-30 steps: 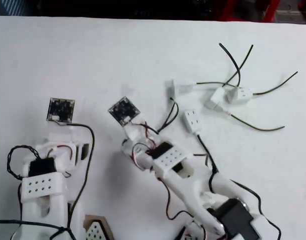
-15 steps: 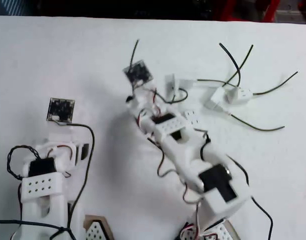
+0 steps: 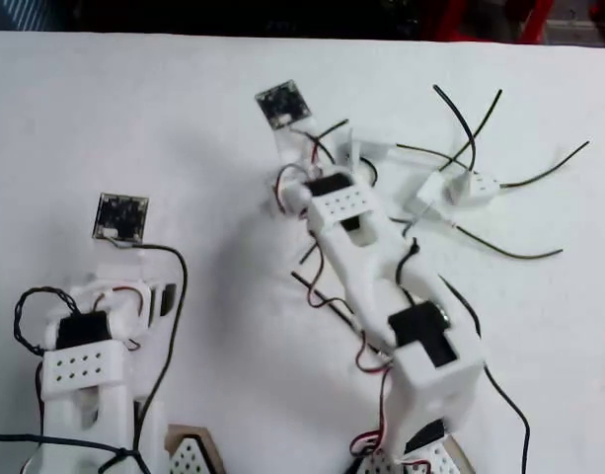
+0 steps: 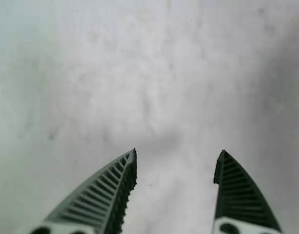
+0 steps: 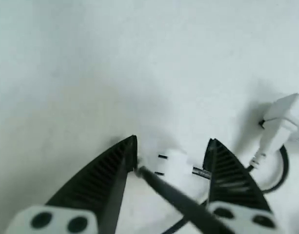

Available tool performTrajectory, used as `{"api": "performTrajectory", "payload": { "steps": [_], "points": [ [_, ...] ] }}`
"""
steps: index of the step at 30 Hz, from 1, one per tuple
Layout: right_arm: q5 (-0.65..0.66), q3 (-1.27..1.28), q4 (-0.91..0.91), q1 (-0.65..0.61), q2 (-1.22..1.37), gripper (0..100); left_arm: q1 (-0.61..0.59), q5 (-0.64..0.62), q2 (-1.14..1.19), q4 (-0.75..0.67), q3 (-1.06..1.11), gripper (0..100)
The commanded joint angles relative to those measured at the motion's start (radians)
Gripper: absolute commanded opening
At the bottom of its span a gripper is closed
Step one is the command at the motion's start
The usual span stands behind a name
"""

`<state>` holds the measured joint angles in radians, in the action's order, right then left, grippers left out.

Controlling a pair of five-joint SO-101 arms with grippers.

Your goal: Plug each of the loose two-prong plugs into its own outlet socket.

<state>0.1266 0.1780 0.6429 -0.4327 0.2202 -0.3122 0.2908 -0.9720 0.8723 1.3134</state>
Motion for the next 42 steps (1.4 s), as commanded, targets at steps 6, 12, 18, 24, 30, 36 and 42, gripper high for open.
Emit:
{"api": "performTrajectory", "payload": {
  "steps": [6,12,18,24,30,36,42],
  "points": [
    [0.014,-0.057,0.397,0.097,-0.351,21.9,-0.004,0.012,-0.03,-0.015,-0.003,26],
    [0.014,-0.057,0.653,0.209,-0.467,21.9,-0.004,0.012,-0.03,-0.015,-0.003,26],
    [0.091,-0.055,0.865,0.28,-0.535,21.9,-0.004,0.012,-0.03,-0.015,-0.003,26],
    [0.325,0.124,0.992,0.277,-0.587,21.9,-0.004,0.011,-0.03,-0.015,-0.003,26],
    [0.546,0.416,0.955,0.275,-0.627,21.9,-0.004,0.011,-0.03,-0.015,-0.003,26],
    [0.69,0.655,0.803,0.275,-0.636,21.9,-0.004,0.011,-0.03,-0.015,-0.003,26],
    [0.809,0.807,0.644,0.278,-0.634,21.9,-0.004,0.011,-0.03,-0.015,-0.003,26]
  ]
}}
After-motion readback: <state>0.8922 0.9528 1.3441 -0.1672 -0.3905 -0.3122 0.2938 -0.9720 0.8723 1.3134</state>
